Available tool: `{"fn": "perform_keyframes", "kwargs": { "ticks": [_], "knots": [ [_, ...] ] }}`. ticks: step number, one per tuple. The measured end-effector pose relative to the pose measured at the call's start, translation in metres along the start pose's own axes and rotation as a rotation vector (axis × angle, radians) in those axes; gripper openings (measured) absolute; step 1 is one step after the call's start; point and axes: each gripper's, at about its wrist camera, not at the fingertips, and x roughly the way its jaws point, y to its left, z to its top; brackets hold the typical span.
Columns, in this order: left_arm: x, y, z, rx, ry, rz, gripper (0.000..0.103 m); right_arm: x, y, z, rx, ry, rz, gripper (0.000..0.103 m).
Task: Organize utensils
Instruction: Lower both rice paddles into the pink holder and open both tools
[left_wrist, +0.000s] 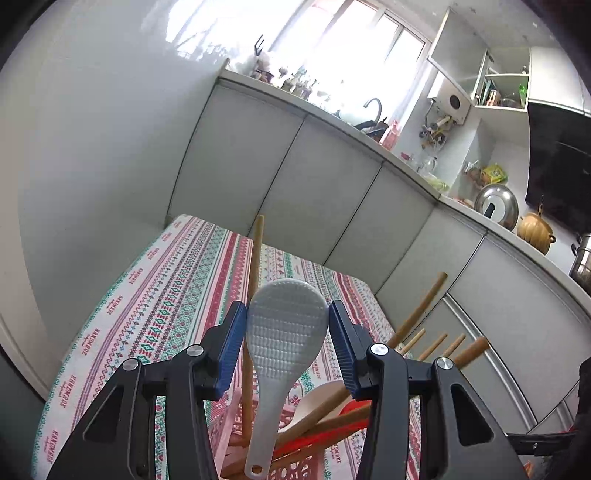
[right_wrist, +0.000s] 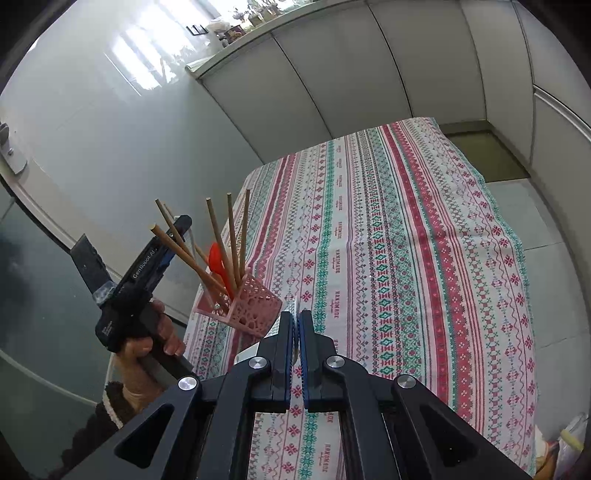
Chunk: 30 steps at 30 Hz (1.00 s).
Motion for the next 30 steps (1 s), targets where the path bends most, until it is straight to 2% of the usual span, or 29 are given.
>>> {"fn": "perform_keyframes", "kwargs": {
  "ticks": [6,8,12,14,19,24,26,30],
  "knots": [
    [-0.006,-0.001,-0.003,0.019,0.036,-0.009,0.049,-0.002,0.004,0.0,-0.006,-0.007,-0.002,0.003],
    [-0.011,-0.001,-0.001,0.018,0.054,-0.012,0.053,-0.005,0.008,0.001,-0.016,-0.027,-0.015,0.003],
    [-0.032,-0.007,0.005,0.061,0.074,-0.023,0.067,-0.014,0.024,0.004,-0.055,-0.095,-0.056,0.003],
    [-0.044,-0.012,0.009,0.091,0.094,-0.011,0.067,-0.017,0.036,0.004,-0.084,-0.131,-0.078,0.003],
    [-0.073,-0.015,0.015,0.122,0.176,0.061,0.071,-0.02,0.068,0.004,-0.154,-0.21,-0.112,0.003],
    [-0.093,-0.014,0.011,0.139,0.284,0.203,0.076,-0.009,0.101,0.002,-0.243,-0.269,-0.182,0.003],
    [-0.096,-0.008,0.004,0.148,0.35,0.264,0.076,0.002,0.114,0.0,-0.289,-0.281,-0.23,0.003],
    [-0.095,0.003,-0.007,0.146,0.464,0.294,0.076,0.028,0.137,-0.006,-0.365,-0.281,-0.31,0.003]
  ]
}}
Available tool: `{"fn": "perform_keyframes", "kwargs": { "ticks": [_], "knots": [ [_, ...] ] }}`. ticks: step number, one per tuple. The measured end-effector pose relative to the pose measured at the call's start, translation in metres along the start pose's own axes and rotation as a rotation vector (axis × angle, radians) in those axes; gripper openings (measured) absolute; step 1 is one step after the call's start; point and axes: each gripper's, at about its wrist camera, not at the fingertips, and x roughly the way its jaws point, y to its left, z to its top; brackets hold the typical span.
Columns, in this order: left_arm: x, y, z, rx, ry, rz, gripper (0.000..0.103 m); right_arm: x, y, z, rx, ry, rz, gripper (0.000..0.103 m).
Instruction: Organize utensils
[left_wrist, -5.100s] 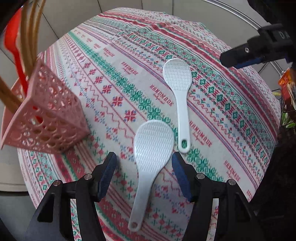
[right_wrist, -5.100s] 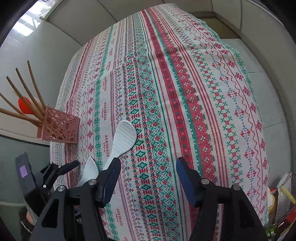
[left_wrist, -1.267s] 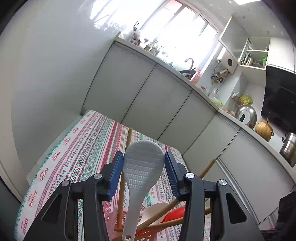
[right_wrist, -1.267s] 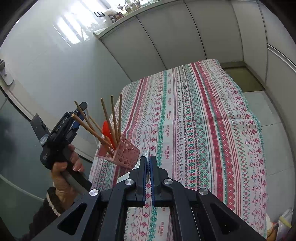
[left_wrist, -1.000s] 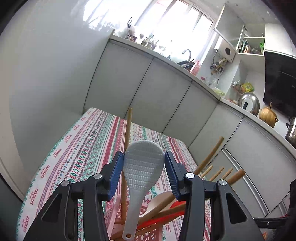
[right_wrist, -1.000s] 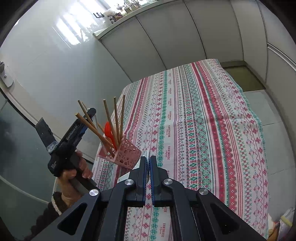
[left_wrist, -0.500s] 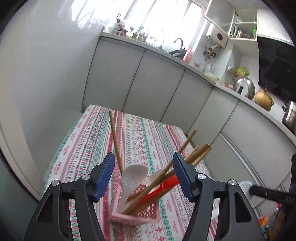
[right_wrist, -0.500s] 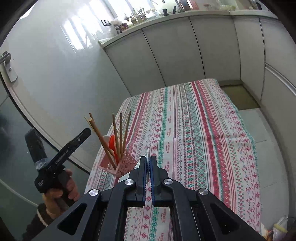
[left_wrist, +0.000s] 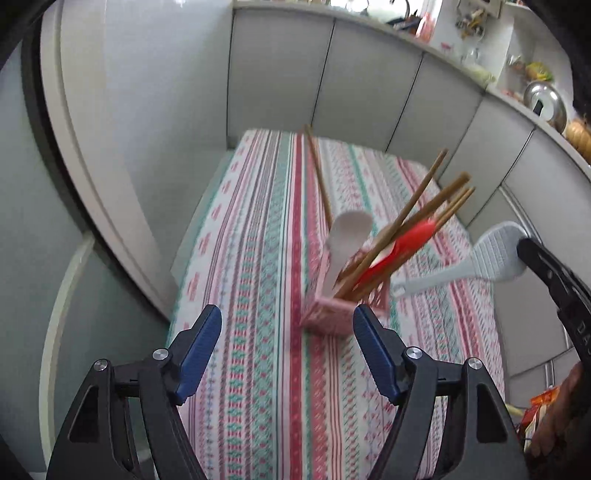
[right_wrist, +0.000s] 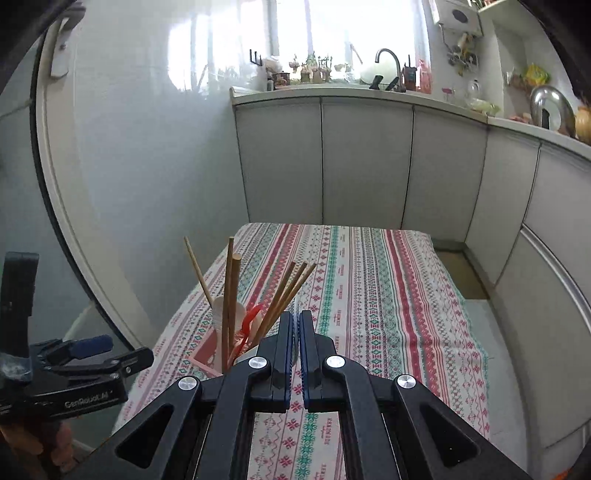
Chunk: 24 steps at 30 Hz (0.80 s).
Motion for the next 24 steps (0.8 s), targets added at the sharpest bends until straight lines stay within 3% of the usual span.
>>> {"fn": "perform_keyframes", "kwargs": {
  "ticks": [8,13,17,22,24],
  "knots": [
    [0.008,0.011,-0.007,0.024,0.06,0.065,0.076,0.026,0.041,-0.007,-0.124,0.006,-0.085,0.004],
    [0.009,0.011,-0.005,0.03,0.064,0.065,0.076,0.037,0.045,-0.011,-0.082,0.067,0.017,0.006],
    [0.008,0.007,-0.006,0.039,0.069,0.073,0.077,0.029,0.031,-0.008,-0.001,0.074,0.08,0.045],
    [-0.004,-0.004,-0.007,0.056,0.054,0.086,0.081,-0.003,0.005,-0.002,0.054,0.068,0.09,0.048],
    [-0.013,-0.01,-0.009,0.066,0.048,0.092,0.082,-0.017,-0.01,-0.002,0.076,0.081,0.08,0.059]
  ]
}}
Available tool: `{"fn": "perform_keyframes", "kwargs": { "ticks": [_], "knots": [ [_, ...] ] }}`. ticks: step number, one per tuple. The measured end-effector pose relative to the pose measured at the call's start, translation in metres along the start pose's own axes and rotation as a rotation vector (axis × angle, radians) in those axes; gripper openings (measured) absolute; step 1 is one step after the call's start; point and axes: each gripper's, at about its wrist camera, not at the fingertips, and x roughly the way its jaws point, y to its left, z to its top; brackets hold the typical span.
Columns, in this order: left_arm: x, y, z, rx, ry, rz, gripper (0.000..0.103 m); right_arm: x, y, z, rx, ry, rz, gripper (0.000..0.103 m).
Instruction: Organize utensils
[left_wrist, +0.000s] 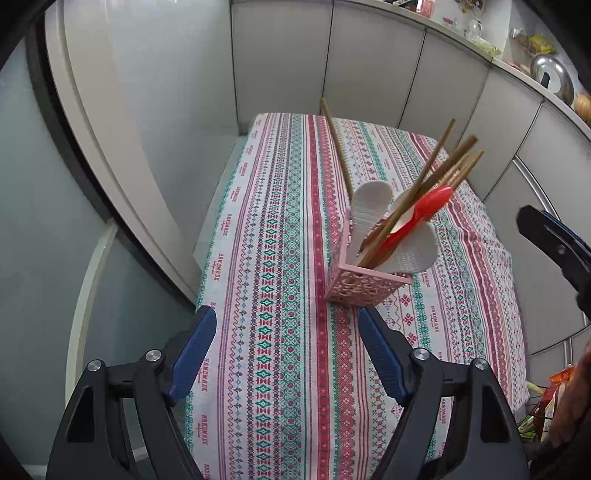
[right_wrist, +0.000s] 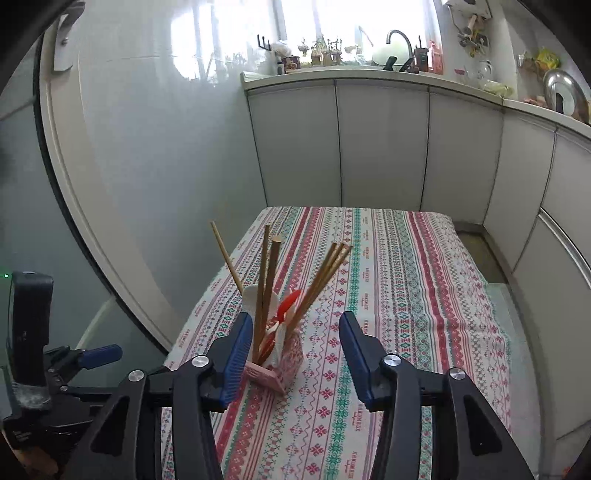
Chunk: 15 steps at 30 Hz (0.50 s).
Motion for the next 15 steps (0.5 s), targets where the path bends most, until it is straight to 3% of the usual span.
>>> {"fn": "perform_keyframes", "kwargs": {
  "ticks": [2,7,11,15],
  "knots": [
    [-0.014,-0.006,-0.003,0.011,-0.004,0.008,0.082,-0.017,-0.011,0.0,0.017,0.013,-0.009,0.065],
    [-0.082,-0.03,-0.017,0.054,-0.119,0.007,0.1,-0.081,-0.036,-0.008,0.048,0.008,-0.052,0.087],
    [-0.136,-0.052,-0.034,0.091,-0.185,-0.01,0.103,-0.14,-0.047,-0.015,0.06,-0.017,-0.121,0.103],
    [-0.187,-0.075,-0.052,0.132,-0.261,-0.038,0.103,-0.193,-0.047,-0.019,0.038,-0.054,-0.206,0.103]
  ]
}}
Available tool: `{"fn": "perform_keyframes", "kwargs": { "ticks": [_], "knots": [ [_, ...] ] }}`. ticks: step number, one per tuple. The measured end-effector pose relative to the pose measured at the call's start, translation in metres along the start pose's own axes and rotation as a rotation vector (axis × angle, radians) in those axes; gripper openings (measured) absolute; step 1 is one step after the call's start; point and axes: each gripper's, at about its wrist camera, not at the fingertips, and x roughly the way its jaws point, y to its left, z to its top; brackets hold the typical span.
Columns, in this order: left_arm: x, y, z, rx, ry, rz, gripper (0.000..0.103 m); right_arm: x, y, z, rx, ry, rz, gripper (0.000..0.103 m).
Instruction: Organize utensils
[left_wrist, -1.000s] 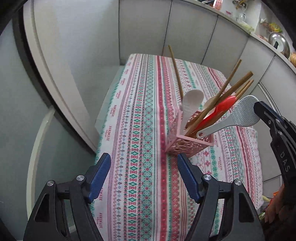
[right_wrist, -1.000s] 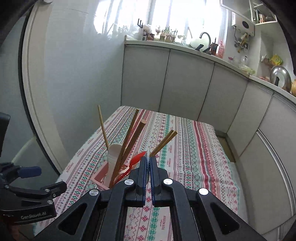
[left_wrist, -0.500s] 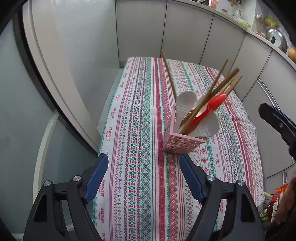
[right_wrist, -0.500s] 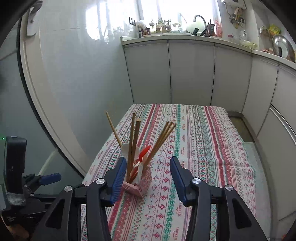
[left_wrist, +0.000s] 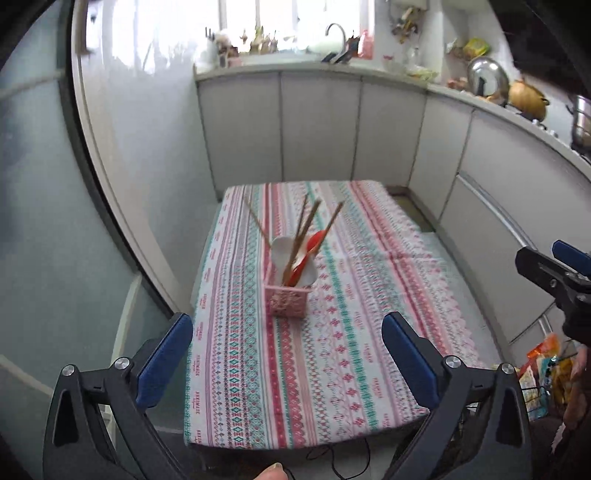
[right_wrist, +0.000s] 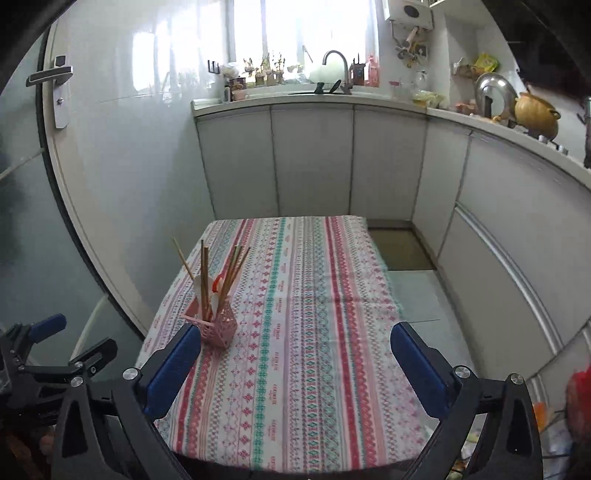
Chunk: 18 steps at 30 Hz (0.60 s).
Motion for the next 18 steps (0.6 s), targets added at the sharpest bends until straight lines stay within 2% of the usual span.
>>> {"fn": "perform_keyframes", "kwargs": {
  "ticks": [4,8,18],
  "knots": [
    [-0.04,-0.015,0.001,0.0,-0.053,-0.005,0.103,-0.039,-0.009,-0.002,0.004,-0.053,-0.026,0.103],
    [-0.063,-0.021,-0.002,-0.025,-0.08,0.01,0.103,-0.051,-0.014,-0.001,0.011,-0.071,-0.035,0.103],
    [-0.064,-0.014,-0.006,-0.046,-0.07,0.036,0.103,-0.046,-0.007,-0.007,-0.01,-0.041,-0.026,0.103]
  ]
}}
